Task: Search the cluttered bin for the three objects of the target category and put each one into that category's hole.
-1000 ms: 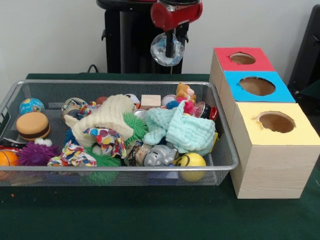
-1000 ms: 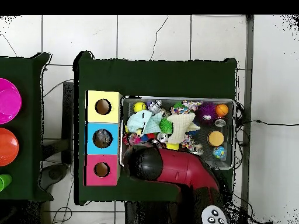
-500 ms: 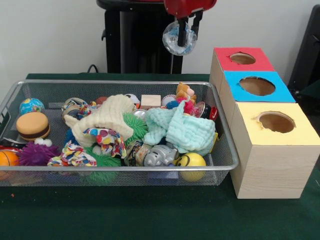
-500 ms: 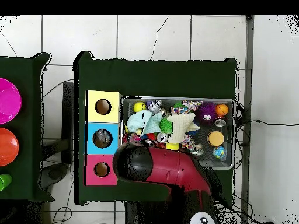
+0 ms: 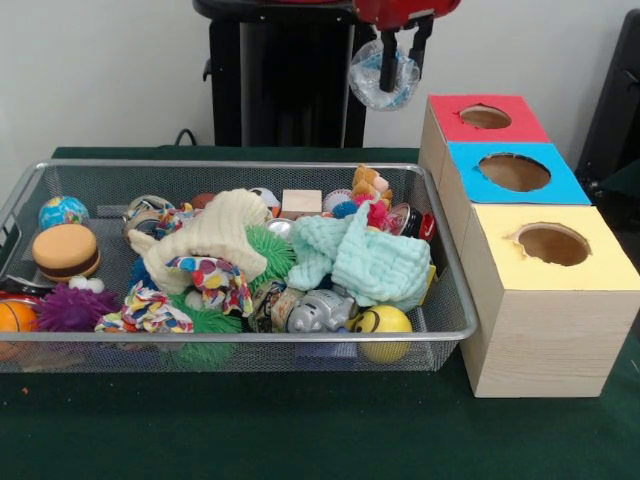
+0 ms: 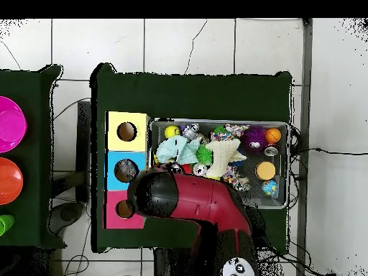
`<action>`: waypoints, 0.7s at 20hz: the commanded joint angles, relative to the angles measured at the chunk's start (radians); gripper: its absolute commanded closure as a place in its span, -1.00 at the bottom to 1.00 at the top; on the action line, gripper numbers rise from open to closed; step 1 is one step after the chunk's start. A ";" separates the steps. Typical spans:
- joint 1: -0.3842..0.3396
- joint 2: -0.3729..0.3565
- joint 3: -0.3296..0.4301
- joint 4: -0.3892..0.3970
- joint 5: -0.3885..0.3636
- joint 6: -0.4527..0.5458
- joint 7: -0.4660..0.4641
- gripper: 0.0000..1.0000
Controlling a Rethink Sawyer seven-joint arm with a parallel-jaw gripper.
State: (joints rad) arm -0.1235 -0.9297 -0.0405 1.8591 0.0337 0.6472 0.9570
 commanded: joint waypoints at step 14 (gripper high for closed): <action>0.126 0.239 -0.031 -0.280 0.115 0.086 0.479 1.00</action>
State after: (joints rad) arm -0.0066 -0.7938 -0.0737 1.7044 0.0978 0.6472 1.1068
